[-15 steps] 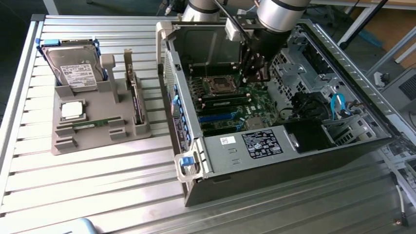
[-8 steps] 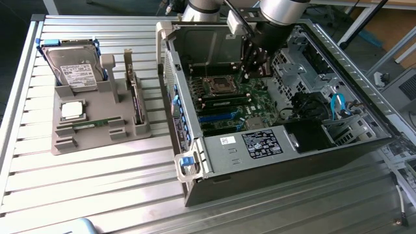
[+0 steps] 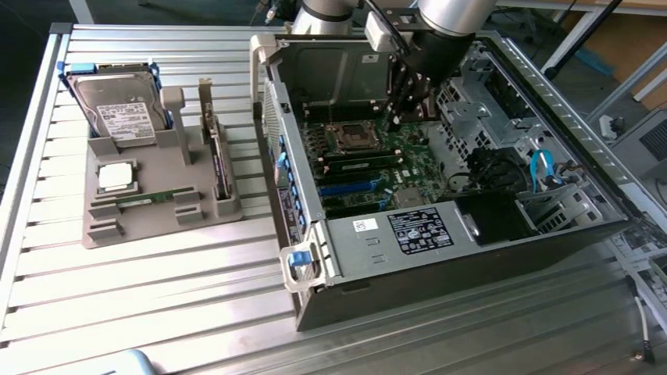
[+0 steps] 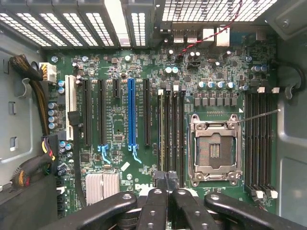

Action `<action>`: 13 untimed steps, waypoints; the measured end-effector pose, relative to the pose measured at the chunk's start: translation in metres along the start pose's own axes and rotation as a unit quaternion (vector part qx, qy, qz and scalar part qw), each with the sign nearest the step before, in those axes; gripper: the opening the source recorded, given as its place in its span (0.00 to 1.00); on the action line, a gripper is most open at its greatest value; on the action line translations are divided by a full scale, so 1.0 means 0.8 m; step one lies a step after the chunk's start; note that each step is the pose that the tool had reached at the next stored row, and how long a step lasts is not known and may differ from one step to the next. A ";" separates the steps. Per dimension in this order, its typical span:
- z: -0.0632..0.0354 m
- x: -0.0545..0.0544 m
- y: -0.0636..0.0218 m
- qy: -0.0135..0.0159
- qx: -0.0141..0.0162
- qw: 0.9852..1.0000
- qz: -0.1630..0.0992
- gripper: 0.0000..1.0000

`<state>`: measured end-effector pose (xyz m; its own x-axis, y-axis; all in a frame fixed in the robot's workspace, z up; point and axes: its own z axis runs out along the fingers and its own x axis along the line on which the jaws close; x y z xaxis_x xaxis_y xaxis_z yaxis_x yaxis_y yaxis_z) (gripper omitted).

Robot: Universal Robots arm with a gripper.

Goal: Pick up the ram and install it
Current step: 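Press down the ram until it locks into place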

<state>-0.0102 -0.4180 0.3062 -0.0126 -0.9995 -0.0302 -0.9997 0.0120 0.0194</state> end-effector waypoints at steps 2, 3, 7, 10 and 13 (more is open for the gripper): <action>0.000 0.000 0.000 0.000 0.000 1.000 0.000 0.11; 0.000 0.000 0.000 0.000 0.000 1.000 0.000 0.11; 0.000 0.000 0.000 0.000 0.000 1.000 0.000 0.11; 0.000 0.000 0.000 0.000 0.000 1.000 0.000 0.11; 0.000 0.000 0.000 0.000 0.000 1.000 0.000 0.11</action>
<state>-0.0102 -0.4180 0.3062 -0.0126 -0.9995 -0.0301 -0.9997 0.0120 0.0194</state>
